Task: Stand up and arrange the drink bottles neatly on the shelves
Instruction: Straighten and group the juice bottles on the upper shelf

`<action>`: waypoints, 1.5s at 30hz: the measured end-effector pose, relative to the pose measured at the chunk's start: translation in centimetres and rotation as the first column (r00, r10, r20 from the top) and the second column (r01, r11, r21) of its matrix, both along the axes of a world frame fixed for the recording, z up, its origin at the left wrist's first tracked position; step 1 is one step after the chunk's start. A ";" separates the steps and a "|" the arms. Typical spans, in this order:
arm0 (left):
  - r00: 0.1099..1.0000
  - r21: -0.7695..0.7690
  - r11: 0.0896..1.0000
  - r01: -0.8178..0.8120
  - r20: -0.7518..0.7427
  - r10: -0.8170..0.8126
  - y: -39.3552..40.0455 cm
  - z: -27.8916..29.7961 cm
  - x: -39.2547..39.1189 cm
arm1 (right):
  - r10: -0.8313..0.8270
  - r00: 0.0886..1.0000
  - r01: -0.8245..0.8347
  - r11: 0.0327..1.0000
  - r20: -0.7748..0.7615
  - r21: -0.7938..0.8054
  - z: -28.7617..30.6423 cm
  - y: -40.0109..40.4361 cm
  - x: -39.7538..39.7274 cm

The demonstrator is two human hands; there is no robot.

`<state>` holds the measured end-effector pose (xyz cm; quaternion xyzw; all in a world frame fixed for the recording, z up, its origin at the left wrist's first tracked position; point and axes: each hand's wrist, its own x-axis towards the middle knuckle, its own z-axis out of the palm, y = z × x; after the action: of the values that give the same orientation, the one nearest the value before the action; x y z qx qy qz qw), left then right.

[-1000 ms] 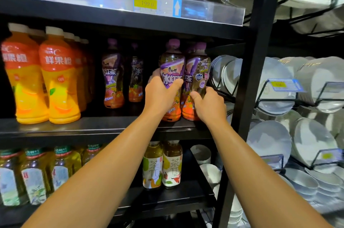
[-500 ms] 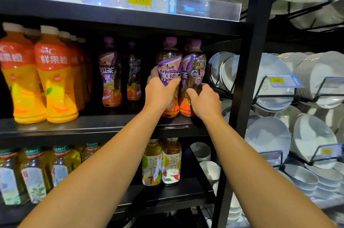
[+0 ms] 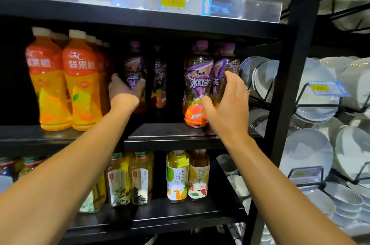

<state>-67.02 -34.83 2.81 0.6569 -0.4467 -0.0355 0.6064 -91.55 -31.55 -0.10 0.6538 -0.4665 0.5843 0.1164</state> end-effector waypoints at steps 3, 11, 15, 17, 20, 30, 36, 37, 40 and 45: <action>0.999 0.116 0.992 0.046 -0.004 -0.045 -1.4 0.0 0.3 | -0.007 1.000 0.006 1.000 -0.029 -0.014 -0.3 0.1 1.2; 0.981 0.235 0.970 0.055 0.170 -0.097 -1.5 -0.4 1.1 | 0.070 0.997 -0.071 0.992 -0.021 -0.106 -0.3 1.2 3.6; 0.942 0.180 0.962 0.206 0.230 -0.244 1.3 -1.0 0.3 | 0.211 0.977 -0.207 0.974 0.029 -0.090 0.6 2.4 6.1; 0.906 0.132 0.928 0.347 0.208 -0.368 3.3 -1.4 -0.2 | 0.287 0.953 -0.291 0.956 0.102 0.031 1.2 2.7 7.4; 0.812 0.119 0.856 0.503 0.275 -0.515 6.7 -1.3 -1.1 | 0.374 0.899 -0.428 0.859 0.227 0.279 2.1 2.8 8.5; 0.809 0.011 0.809 0.587 0.035 -0.587 0.9 0.8 0.8 | 0.418 0.842 -0.459 0.887 0.341 0.045 0.8 6.9 4.8; 0.937 0.105 0.932 0.347 0.006 -0.349 -5.9 0.4 -0.1 | 0.392 0.836 -0.441 0.896 0.384 0.045 0.5 7.0 2.7; 0.939 0.123 0.931 0.343 -0.010 -0.345 -6.5 0.4 -0.2 | 0.393 0.837 -0.441 0.896 0.381 0.047 0.4 7.0 2.5; 0.932 0.214 0.910 0.356 -0.013 -0.361 -8.2 0.5 -0.4 | 0.392 0.839 -0.441 0.896 0.378 0.050 0.4 6.9 2.3; 0.939 0.327 0.898 0.296 0.073 -0.336 -9.0 -0.4 -0.9 | 0.386 0.845 -0.433 0.900 0.369 0.050 0.5 6.7 2.3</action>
<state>-67.89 -43.83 2.40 0.6636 -0.5742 -0.1613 0.4517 -89.28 -24.80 0.35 0.6301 -0.3664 0.6704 -0.1391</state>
